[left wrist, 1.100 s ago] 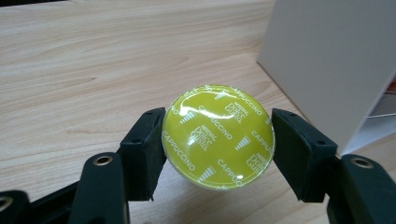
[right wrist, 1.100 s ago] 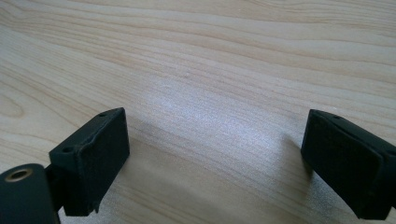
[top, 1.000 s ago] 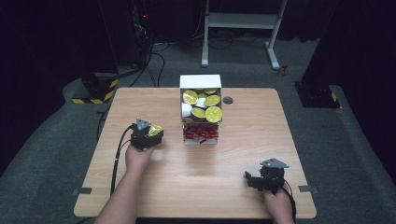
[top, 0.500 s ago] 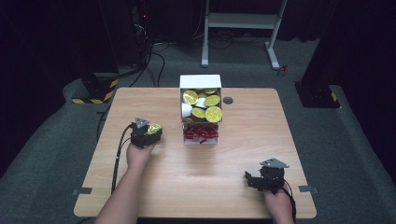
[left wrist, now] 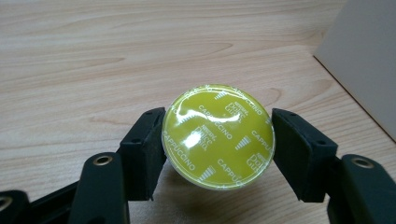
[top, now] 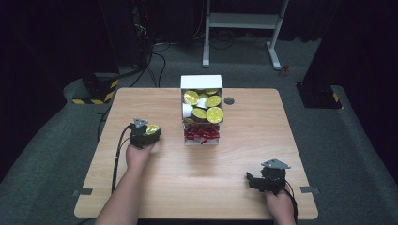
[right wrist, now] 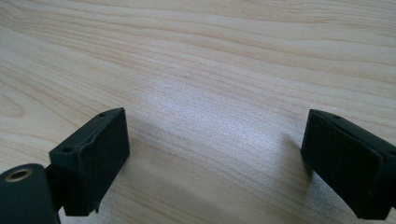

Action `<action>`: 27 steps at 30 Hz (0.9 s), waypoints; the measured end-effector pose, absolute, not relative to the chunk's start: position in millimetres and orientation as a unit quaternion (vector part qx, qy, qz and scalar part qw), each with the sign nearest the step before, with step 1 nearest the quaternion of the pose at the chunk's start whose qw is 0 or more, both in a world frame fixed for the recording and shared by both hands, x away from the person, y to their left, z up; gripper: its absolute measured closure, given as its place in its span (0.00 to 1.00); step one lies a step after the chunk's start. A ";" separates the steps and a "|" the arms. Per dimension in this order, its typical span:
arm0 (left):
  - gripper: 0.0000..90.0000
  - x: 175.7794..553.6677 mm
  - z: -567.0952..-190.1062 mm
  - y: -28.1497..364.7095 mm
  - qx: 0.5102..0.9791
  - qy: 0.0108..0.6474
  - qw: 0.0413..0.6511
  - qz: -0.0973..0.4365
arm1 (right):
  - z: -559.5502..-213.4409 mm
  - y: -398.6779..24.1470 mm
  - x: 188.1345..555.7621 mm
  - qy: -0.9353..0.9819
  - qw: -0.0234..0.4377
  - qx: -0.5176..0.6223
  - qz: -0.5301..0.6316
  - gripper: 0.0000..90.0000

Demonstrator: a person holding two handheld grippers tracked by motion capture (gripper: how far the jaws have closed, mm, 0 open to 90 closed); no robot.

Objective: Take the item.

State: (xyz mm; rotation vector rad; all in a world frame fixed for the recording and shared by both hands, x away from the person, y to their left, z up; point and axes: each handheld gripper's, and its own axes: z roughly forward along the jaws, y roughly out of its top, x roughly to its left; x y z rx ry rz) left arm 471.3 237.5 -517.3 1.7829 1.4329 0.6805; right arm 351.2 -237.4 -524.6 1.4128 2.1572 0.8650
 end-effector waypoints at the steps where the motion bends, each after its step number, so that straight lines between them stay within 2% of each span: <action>1: 0.42 471.7 -517.5 236.4 0.694 0.557 0.371 0.265 | -524.6 -237.4 351.1 0.775 0.209 0.508 0.311 0.08; 9: 0.41 472.3 -519.4 234.1 0.693 0.559 0.372 0.262 | -524.6 -237.4 351.2 0.775 0.209 0.508 0.311 0.08; 14: 0.26 471.5 -517.1 237.0 0.691 0.560 0.373 0.264 | -524.6 -237.4 351.2 0.776 0.209 0.508 0.311 0.09; 17: 0.21 469.0 -512.6 239.1 0.689 0.558 0.382 0.261 | -524.6 -237.4 351.2 0.776 0.209 0.508 0.311 0.09; 27: 0.18 459.8 -500.2 239.5 0.692 0.543 0.404 0.251 | -524.6 -237.4 351.2 0.776 0.209 0.508 0.311 0.08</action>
